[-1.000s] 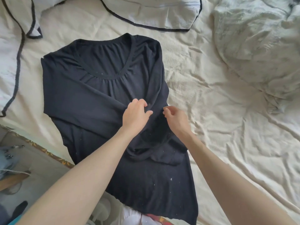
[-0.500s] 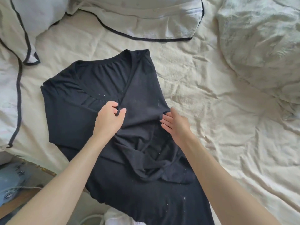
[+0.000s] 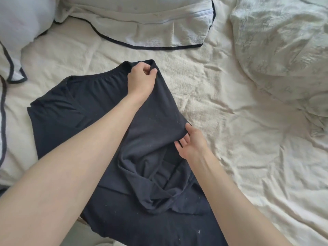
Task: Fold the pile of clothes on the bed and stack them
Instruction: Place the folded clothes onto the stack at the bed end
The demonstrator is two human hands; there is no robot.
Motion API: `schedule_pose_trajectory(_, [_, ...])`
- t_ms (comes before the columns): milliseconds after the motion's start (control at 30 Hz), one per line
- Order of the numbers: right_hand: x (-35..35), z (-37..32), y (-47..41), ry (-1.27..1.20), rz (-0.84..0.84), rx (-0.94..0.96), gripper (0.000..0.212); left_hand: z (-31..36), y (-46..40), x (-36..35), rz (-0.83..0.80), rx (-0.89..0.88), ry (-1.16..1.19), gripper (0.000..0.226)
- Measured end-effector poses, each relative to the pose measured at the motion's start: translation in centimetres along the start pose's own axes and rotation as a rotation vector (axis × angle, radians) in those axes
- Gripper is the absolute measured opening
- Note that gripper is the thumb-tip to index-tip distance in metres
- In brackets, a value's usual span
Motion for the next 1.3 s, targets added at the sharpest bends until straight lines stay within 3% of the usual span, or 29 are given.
schedule_pose_trajectory(133, [0.1, -1.1, 0.3, -0.192, -0.062, 0.125, 0.007, 1.1, -1.2, -1.5, -0.082, -0.033, 0.101, 0.018])
schedule_pose_trajectory(267, [0.3, -1.7, 0.0, -0.198, -0.103, 0.136, 0.011, 0.6, -1.9, -2.5, -0.154, 0.02, 0.046, 0.022])
schedule_pose_trajectory(400, [0.8, -1.9, -0.5, -0.065, -0.101, 0.146, 0.036, 0.8, -1.5, -2.1, -0.213, 0.0, -0.039, 0.031])
schedule_pose_trajectory(500, [1.2, -2.1, 0.0, 0.214, -0.114, 0.175, 0.038, 0.5, 0.7, -1.5, -0.19, -0.124, -0.294, 0.037])
schedule_pose_trajectory(600, [2.5, -1.8, 1.3, 0.666, -0.051, 0.228, 0.026, -1.7, 4.9, -1.0, -0.15, -0.176, -0.308, 0.045])
schedule_pose_trajectory(733, [4.3, -0.7, 3.9, 1.274, -0.046, 0.399, 0.02, -4.4, 10.8, -0.3, -0.084, -0.273, -0.062, 0.047])
schedule_pose_trajectory(900, [6.3, 0.7, 5.6, 1.603, -0.056, 0.498, 0.029, -6.1, 12.6, 1.0, -0.004, -0.191, 0.33, 0.035])
schedule_pose_trajectory(1067, [4.6, -0.7, 5.5, 1.63, -0.05, 0.56, 0.03, -2.3, 10.2, 2.0, -0.015, -0.254, 0.308, 0.032])
schedule_pose_trajectory(1233, [1.5, -3.0, 4.7, 1.495, -0.069, 0.575, 0.032, 3.8, 7.7, 4.6, 0.054, -0.485, 0.339, 0.031])
schedule_pose_trajectory(1300, [0.7, -3.7, 4.1, 1.423, -0.065, 0.541, 0.032, 3.8, 6.2, 5.0, 0.087, -0.401, 0.329, 0.025])
Point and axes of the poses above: each hand's wrist, its own y-axis away from the middle knuckle, its own x-axis out of the back of the hand, z = x × y, the point moved 7 cm from there along -y, towards the middle knuckle, and after that the axes turned 15 degrees about -z, right-handed, at the moved point
